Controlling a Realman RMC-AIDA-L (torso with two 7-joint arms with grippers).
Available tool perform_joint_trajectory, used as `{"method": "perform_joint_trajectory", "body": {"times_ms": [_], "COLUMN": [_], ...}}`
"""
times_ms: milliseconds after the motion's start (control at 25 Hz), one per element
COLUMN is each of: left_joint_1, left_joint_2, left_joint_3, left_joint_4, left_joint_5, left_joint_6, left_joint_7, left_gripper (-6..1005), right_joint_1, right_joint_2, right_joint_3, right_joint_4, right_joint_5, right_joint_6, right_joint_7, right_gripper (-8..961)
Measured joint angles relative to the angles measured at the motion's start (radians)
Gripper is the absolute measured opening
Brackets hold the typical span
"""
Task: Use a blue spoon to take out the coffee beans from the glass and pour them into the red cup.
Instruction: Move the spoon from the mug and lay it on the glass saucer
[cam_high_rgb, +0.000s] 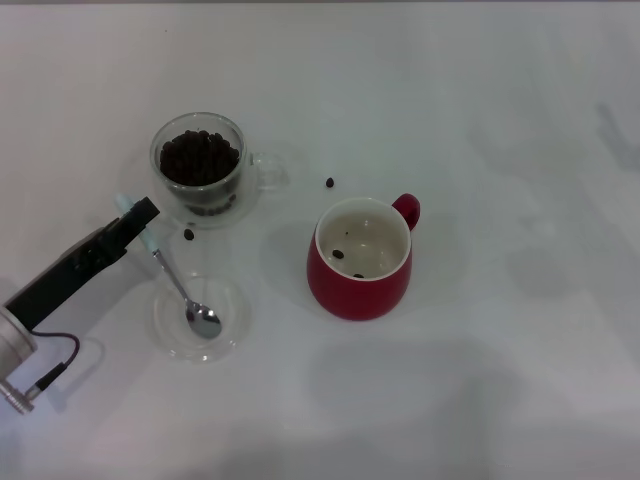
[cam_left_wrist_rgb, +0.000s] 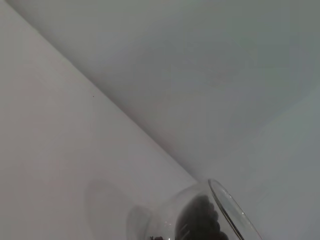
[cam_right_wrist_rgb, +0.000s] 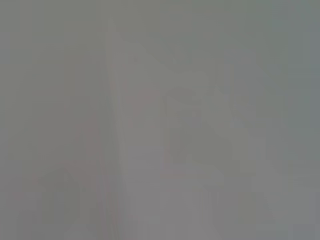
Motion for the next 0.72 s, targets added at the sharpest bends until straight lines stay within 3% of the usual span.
{"method": "perform_joint_trajectory", "body": {"times_ms": [480,720], "left_joint_1": [-0.001,-0.001], "left_joint_2": [0.0,0.0], "left_joint_3": [0.003,0.003], "left_joint_4": [0.021,0.023], "left_joint_5": [0.022,0.032], "left_joint_6": [0.0,0.0], "left_joint_7": [-0.002,-0.002], "left_gripper": [148,234], "right_joint_1": [-0.012,-0.015], "right_joint_2": [0.001,0.001], "right_joint_3": [0.0,0.0], "right_joint_4": [0.004,0.006], "right_joint_5": [0.002,0.002], "right_joint_6": [-0.009,-0.011], "right_joint_7": [0.0,0.0], "right_gripper": [828,828]}}
